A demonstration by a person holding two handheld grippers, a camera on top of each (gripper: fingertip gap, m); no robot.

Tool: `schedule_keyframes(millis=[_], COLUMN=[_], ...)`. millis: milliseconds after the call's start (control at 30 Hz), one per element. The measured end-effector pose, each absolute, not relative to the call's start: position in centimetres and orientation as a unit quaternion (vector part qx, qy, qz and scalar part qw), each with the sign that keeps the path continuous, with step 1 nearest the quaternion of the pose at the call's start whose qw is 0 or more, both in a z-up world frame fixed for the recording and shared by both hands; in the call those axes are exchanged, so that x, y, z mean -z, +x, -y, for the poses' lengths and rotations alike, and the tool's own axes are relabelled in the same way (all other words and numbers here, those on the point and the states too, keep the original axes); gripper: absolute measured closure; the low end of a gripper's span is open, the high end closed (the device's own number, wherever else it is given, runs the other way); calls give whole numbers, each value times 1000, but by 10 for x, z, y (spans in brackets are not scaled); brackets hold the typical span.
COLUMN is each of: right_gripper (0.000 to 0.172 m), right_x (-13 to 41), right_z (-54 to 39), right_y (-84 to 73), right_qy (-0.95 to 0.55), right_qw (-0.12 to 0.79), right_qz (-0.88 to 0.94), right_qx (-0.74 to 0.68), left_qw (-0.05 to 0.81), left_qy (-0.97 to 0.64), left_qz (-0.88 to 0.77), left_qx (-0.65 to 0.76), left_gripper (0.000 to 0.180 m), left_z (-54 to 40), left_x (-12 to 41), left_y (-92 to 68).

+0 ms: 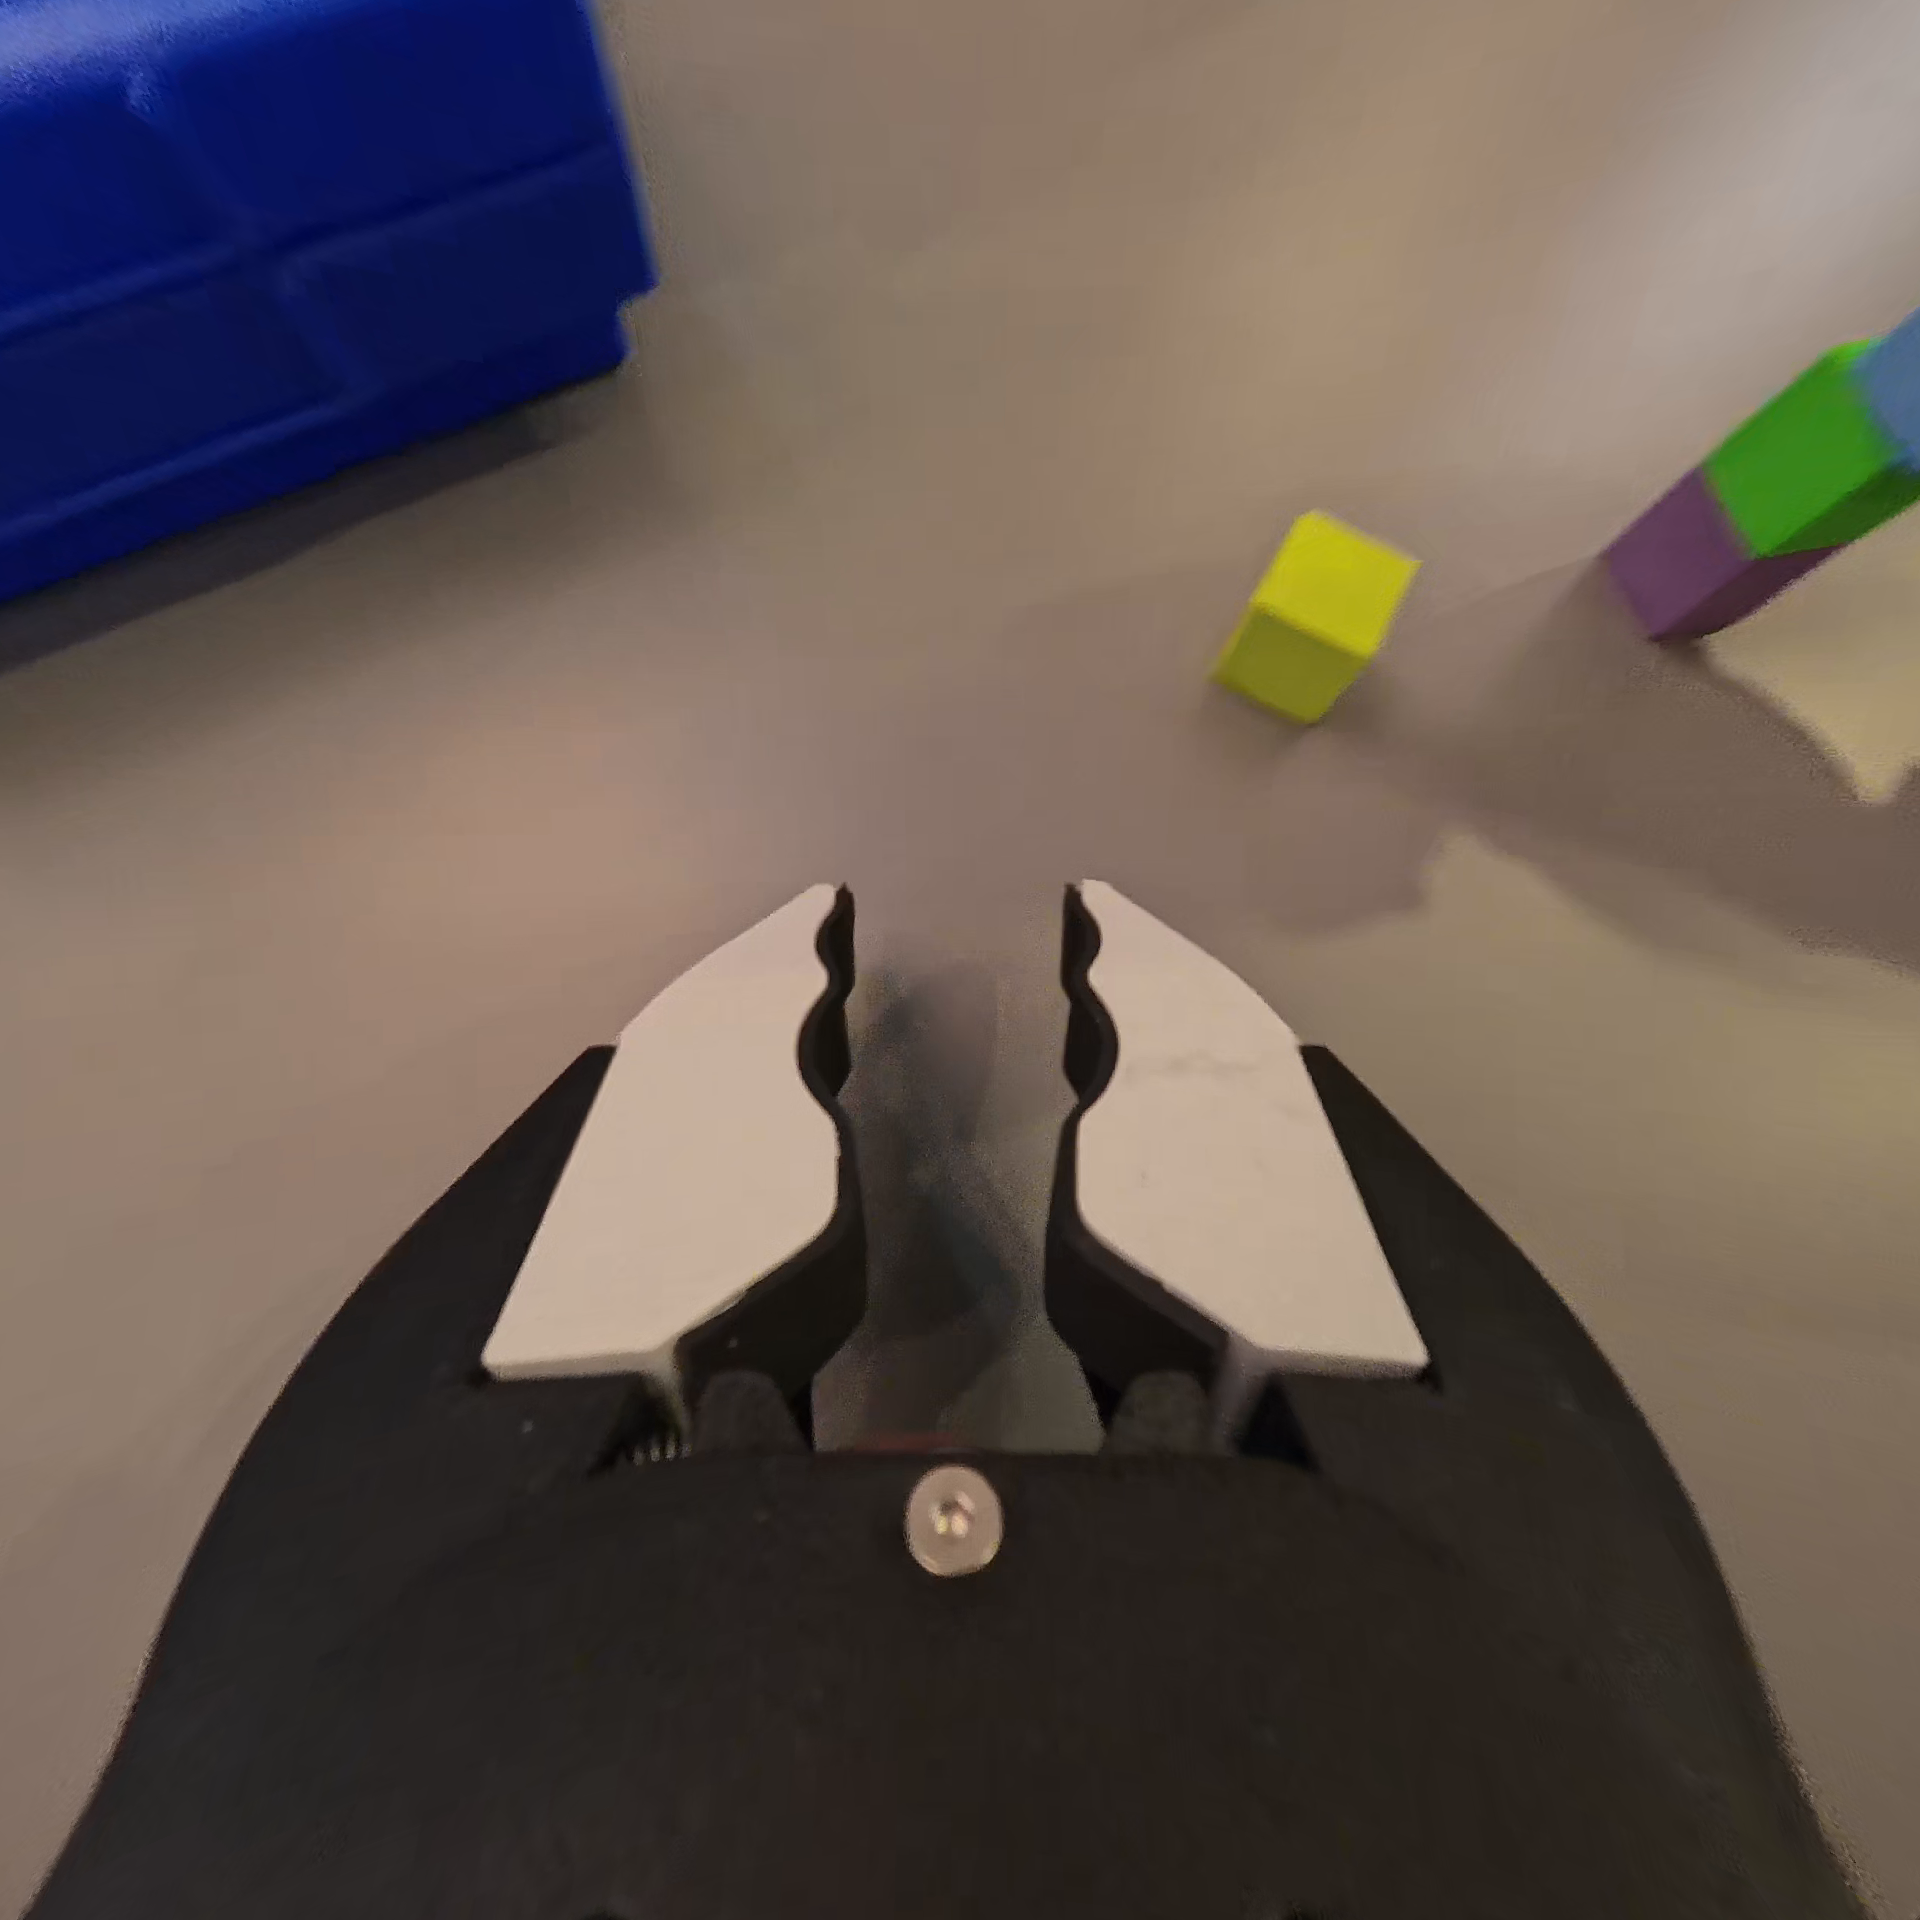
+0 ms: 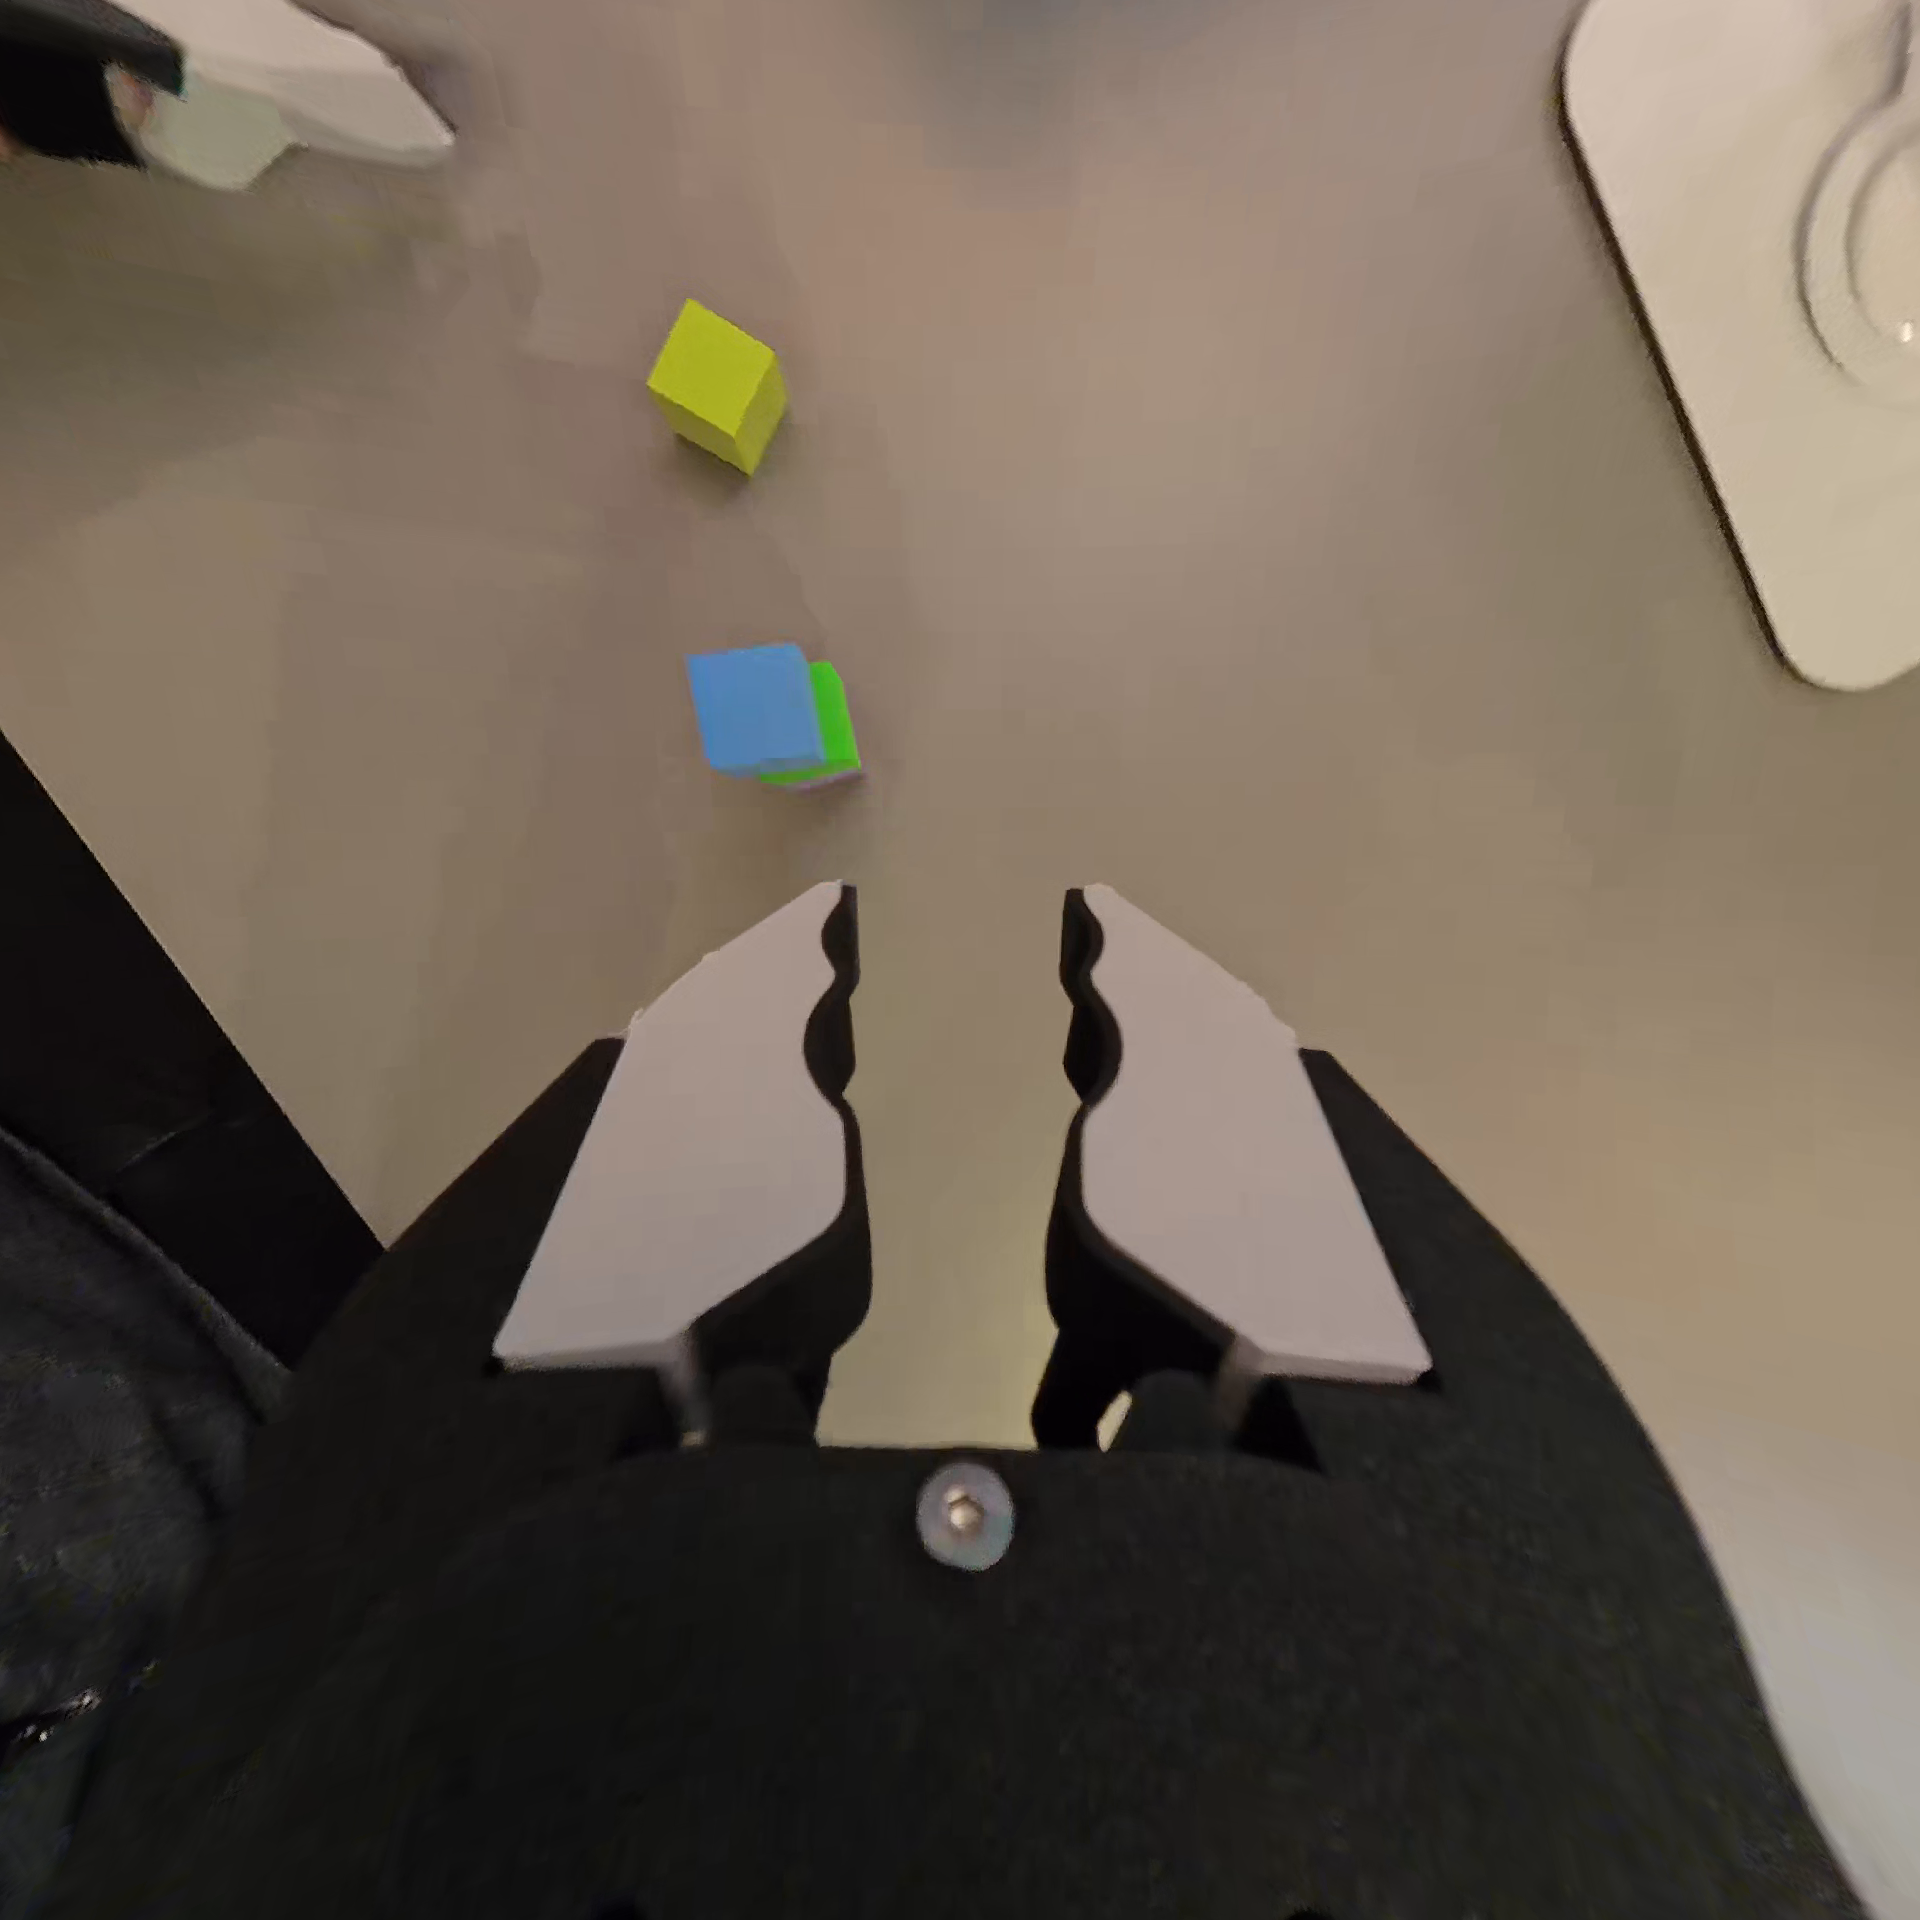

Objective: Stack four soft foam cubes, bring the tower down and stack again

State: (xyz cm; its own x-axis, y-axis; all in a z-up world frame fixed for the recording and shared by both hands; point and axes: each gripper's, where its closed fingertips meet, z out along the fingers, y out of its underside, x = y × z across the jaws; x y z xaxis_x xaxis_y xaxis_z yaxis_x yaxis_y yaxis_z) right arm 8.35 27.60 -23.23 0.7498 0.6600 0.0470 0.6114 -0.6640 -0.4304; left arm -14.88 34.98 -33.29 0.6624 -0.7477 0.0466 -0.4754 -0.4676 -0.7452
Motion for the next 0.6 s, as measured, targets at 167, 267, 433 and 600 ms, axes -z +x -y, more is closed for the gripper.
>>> schedule_keyframes(millis=[167, 267, 433, 600], right_gripper=[131, 119, 117, 122], right_x=[255, 256, 270, 285], right_z=[-260, -255, -268, -278], right_y=[100, 72, 40, 25], right_qy=[-911, -891, -874, -877], right_qw=[243, 266, 256, 227], right_qz=[318, 347, 406, 415], right_qx=[-94, -126, -76, -87], left_qw=[390, 389, 382, 379], left_qy=[-793, -789, -795, -798], left_qz=[-422, -436, -429, -426], left_qx=[200, 190, 195, 195], left_gripper=[137, 136, 136, 136], left_z=[-335, -331, -331, -334], left_x=[305, 305, 313, 319], left_y=[-112, -101, -97, -101])
